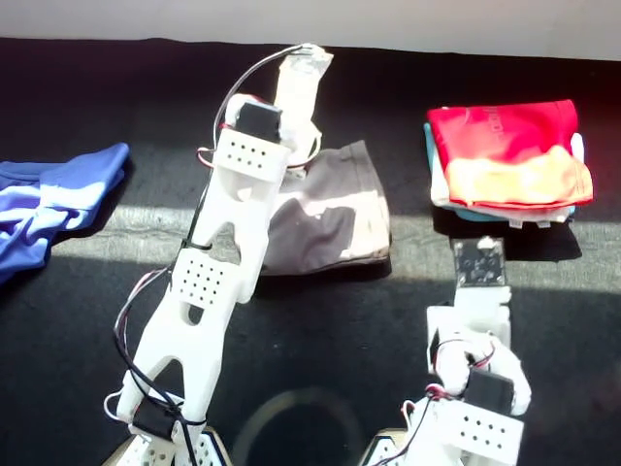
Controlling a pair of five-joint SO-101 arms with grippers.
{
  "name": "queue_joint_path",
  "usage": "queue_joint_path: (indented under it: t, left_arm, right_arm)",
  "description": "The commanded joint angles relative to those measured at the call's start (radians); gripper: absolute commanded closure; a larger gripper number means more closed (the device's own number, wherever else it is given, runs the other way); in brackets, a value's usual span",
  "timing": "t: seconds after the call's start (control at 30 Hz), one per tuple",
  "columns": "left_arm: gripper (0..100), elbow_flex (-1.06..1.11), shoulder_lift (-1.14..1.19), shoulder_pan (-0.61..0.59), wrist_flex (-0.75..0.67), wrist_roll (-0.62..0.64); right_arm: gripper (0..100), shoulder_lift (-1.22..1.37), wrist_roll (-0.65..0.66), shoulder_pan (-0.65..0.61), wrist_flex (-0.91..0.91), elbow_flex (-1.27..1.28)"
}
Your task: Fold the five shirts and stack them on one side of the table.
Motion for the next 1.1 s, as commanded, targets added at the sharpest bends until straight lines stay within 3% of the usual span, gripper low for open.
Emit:
queue_joint_path:
  t: [0.0,0.13,0.23,0.43,0.5,0.63,1.07]
  left_arm:
    - [99,-0.013,-0.131,-0.007,0.009,-0.006]
    - [99,0.202,-0.275,-0.018,0.006,-0.003]
    - [99,0.432,-0.423,-0.048,0.003,-0.002]
    - [99,0.812,-0.722,-0.165,0.002,-0.009]
    - [99,0.901,-0.794,-0.22,0.002,-0.009]
    - [99,1.007,-0.878,-0.318,0.0,-0.011]
    - [99,1.099,-0.897,-0.386,-0.041,-0.011]
  right_arm:
    - [80.3,0.259,-0.051,-0.012,0.012,-0.295]
    - [80.3,0.618,-0.15,-0.084,0.125,-0.653]
    - [80.0,0.837,-0.218,-0.208,0.211,-0.88]
    - [79.3,1.236,-0.379,-0.401,0.229,-1.204]
    - [73.6,1.376,-0.428,-0.415,0.231,-1.303]
    - [62.5,1.609,-0.506,-0.435,0.232,-1.471]
    - [62.7,1.997,-0.618,-0.507,0.231,-1.813]
